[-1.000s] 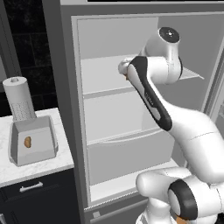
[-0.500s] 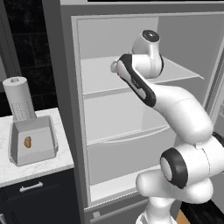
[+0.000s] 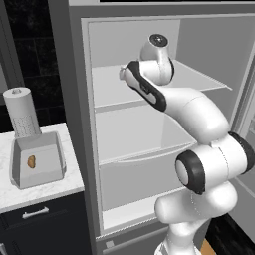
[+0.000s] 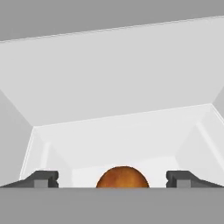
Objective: Place one sweet potato and one chicken drumstick in each tupperware on the nearby counter, to pack two identical lunches.
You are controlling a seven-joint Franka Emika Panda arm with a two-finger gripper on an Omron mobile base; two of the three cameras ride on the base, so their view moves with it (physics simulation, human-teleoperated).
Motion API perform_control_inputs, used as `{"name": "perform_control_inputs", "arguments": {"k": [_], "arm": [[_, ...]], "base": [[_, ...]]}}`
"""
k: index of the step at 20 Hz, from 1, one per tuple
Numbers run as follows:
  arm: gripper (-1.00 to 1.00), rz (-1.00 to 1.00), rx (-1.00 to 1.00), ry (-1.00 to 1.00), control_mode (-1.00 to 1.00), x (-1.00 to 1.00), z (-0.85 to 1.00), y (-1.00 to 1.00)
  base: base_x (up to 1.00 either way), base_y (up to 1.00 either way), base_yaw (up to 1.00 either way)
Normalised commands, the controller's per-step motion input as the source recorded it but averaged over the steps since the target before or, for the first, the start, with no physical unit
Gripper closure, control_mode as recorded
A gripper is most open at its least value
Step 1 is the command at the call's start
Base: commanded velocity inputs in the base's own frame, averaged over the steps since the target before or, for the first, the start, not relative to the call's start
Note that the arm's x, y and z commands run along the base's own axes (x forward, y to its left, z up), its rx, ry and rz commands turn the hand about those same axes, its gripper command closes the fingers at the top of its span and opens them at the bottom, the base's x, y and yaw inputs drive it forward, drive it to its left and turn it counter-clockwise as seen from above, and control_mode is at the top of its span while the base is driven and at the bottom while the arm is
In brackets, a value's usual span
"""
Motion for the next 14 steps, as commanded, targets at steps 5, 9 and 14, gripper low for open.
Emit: {"name": "perform_control_inputs", "arguments": {"k": [5,9,14], "arm": [[1.00,-0.08,-0.05,0.00,-1.00,-0.36,-0.81,0.00],[1.00,-0.09,-0.02,-0.03,-1.00,-0.32,-0.51,-0.05],[1.00,-0.03,0.01,-0.14,-1.00,-0.58,0.13,-0.24]], "base": [[0.00,0.00,0.00],[0.00,0.00,0.00],[0.00,0.00,0.00]]}}
